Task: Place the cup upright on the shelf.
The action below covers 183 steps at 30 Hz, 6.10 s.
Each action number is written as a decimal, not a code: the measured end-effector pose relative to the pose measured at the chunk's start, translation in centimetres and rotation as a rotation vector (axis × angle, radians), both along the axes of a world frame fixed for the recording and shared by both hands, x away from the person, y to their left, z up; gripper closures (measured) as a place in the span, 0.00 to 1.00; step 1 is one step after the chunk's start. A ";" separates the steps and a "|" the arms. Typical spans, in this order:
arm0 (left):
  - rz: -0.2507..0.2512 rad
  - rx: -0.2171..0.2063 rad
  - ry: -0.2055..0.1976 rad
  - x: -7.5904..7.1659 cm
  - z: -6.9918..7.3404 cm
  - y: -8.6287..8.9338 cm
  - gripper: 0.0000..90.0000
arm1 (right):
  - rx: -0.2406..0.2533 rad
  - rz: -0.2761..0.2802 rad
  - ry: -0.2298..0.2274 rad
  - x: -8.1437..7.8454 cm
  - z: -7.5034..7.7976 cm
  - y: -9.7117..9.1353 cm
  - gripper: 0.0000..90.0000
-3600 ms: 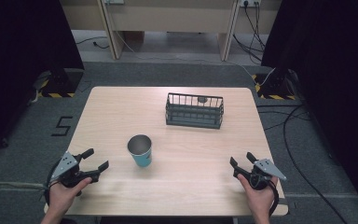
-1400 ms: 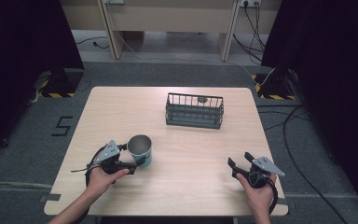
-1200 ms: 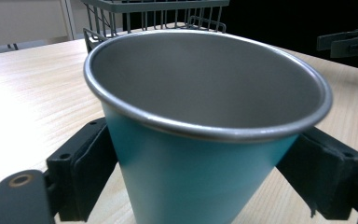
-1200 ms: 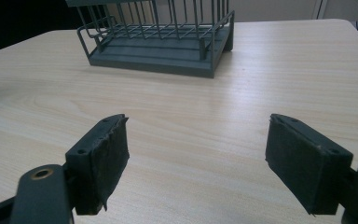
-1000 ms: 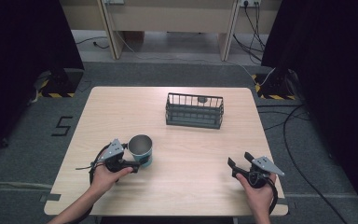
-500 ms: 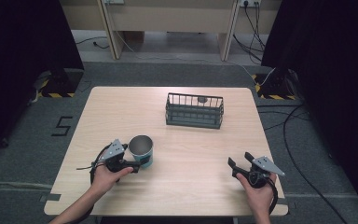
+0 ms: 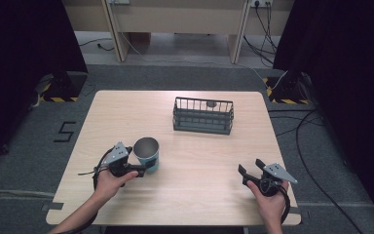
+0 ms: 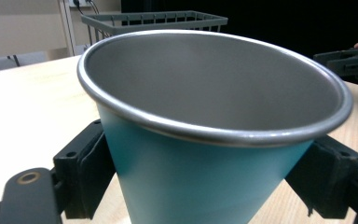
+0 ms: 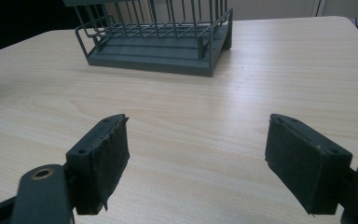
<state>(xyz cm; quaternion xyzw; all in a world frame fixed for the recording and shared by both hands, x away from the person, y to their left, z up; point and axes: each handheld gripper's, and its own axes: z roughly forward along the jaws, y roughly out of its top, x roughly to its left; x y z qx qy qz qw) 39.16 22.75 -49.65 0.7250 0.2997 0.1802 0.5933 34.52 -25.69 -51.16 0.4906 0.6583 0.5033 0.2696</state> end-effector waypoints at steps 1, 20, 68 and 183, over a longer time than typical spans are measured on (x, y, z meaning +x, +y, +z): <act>0.002 -0.001 -0.002 0.1 0.1 0.0 0.18 | 0.000 -0.001 0.000 0.0 0.0 0.0 0.25; 0.008 -0.011 -0.049 2.1 3.0 -0.6 0.18 | 0.000 0.000 0.002 0.0 0.0 0.0 0.25; 0.005 -0.009 -0.096 7.4 6.0 -5.0 0.18 | 0.003 -0.011 0.017 0.1 0.0 0.0 0.41; 0.126 0.053 -0.005 19.1 4.3 -16.0 0.17 | 0.026 -0.004 0.022 0.0 0.0 -0.3 0.41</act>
